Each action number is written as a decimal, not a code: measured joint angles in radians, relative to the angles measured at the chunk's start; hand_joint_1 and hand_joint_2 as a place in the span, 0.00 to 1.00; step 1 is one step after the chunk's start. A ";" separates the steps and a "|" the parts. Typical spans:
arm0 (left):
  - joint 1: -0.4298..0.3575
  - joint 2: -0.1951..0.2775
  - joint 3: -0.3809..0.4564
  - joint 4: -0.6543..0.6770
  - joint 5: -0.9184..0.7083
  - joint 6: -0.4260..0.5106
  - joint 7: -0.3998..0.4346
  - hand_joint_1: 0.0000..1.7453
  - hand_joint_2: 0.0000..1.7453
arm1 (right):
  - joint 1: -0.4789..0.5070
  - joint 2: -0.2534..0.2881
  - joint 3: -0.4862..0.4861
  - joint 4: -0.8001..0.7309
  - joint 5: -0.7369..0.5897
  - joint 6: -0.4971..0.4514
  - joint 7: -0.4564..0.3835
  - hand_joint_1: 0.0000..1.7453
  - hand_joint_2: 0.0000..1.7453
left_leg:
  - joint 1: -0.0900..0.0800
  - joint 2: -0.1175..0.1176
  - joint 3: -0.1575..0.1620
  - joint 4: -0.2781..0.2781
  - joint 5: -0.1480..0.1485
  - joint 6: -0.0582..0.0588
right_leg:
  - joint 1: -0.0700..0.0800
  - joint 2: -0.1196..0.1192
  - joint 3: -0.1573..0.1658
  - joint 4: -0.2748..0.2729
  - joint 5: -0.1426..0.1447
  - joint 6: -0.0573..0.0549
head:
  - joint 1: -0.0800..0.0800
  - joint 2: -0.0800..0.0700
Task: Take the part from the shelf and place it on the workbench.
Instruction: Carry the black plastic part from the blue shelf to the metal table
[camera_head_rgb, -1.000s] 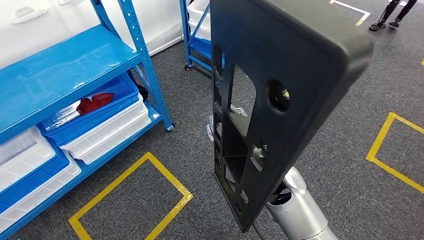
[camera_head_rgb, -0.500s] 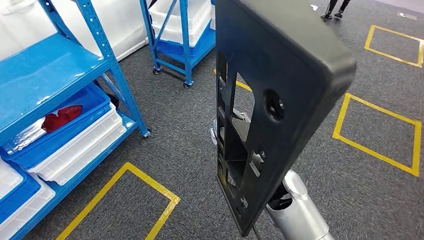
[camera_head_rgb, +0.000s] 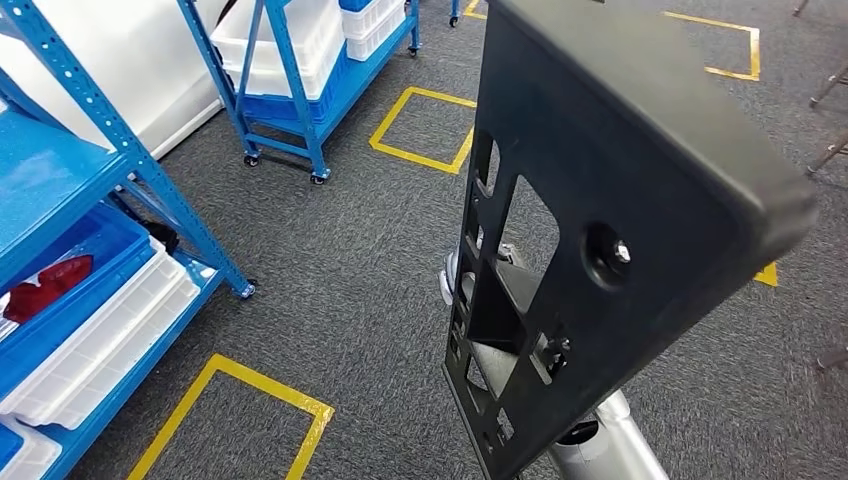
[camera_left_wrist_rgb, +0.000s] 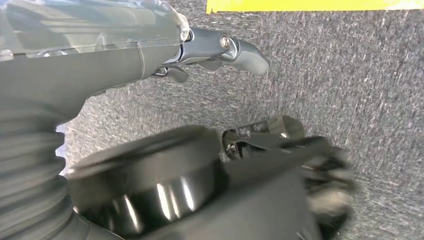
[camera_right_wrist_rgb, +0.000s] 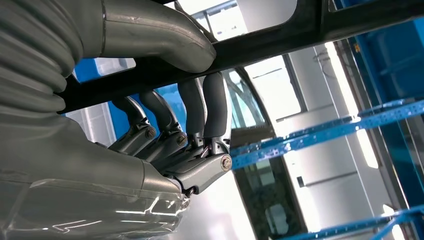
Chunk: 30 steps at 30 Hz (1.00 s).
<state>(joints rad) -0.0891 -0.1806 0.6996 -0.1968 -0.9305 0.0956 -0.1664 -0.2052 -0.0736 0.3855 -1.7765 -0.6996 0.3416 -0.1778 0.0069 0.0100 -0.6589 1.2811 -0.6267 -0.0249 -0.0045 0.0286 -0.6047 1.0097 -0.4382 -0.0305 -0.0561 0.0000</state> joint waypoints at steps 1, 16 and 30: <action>0.000 0.001 -0.001 0.000 0.000 -0.001 0.001 0.00 1.00 | 0.007 0.000 -0.001 -0.001 0.000 0.000 0.000 0.94 1.00 | 0.000 -0.002 -0.008 0.011 0.009 0.000 | 0.000 0.014 0.000 0.001 0.000 0.000 | 0.000 0.000; -0.019 0.014 -0.016 0.000 -0.016 -0.009 0.005 0.00 1.00 | 0.044 0.003 -0.033 -0.016 -0.001 0.023 -0.010 0.94 1.00 | 0.000 0.025 0.113 -0.283 0.154 0.054 | -0.012 -0.023 -0.151 0.295 -0.121 0.065 | 0.000 0.000; -0.036 0.019 -0.030 -0.001 -0.026 -0.023 0.007 0.00 1.00 | 0.055 0.011 -0.054 -0.025 -0.006 0.053 -0.013 0.94 1.00 | -0.003 0.002 0.014 -0.025 0.004 0.007 | -0.003 -0.010 0.001 -0.004 0.000 0.004 | 0.000 0.000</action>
<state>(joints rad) -0.1247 -0.1614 0.6697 -0.1976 -0.9564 0.0724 -0.1597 -0.1499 -0.0630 0.3318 -1.8013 -0.7059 0.3945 -0.1903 0.0044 0.0117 -0.6449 1.2563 -0.6229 -0.0177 -0.0074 0.0182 -0.6035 1.0059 -0.4378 -0.0265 -0.0561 0.0000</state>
